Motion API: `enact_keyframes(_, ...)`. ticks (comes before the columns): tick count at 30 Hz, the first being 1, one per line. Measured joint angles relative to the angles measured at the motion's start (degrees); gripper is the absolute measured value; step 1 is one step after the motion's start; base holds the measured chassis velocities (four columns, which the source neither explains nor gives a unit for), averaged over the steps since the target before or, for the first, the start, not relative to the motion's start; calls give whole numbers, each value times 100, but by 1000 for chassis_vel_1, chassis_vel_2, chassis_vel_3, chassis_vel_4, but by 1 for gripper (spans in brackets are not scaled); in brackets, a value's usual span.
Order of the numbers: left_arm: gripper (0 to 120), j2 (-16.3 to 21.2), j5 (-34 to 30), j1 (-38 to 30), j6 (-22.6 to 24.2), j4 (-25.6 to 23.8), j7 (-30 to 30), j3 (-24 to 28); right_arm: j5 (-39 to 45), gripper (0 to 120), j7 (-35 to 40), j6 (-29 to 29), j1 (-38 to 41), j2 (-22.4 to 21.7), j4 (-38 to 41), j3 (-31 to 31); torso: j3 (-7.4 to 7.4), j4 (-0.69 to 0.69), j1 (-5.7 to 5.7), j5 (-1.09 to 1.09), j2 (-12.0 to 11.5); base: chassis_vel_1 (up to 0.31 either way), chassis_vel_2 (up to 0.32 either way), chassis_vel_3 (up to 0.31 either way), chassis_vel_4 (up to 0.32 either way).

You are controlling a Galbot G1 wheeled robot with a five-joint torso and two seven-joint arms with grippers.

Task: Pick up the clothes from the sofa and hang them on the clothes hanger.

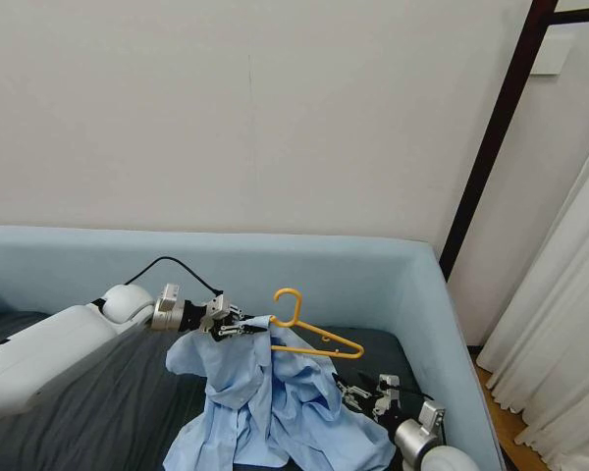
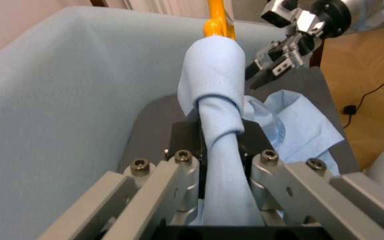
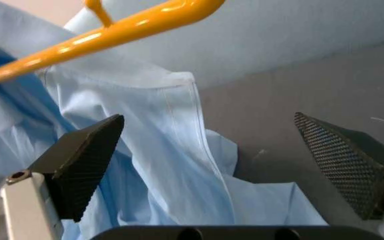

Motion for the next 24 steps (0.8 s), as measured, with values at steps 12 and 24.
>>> enact_keyframes(12, 8, 114, 2, 15, -4, -152, 13, -4, 163, 76, -55, -90, 134, 105, -241, -68, 0, 1, 0, 0, 0, 0, 0, 0, 0)
enact_keyframes(24, 8, 1, -12, 30, 42, -143, -24, -107, 174, 41, -127, -124, 172, 171, -268, -136, 0, 0, 0, 1, 0, 0, 0, 0, 0)
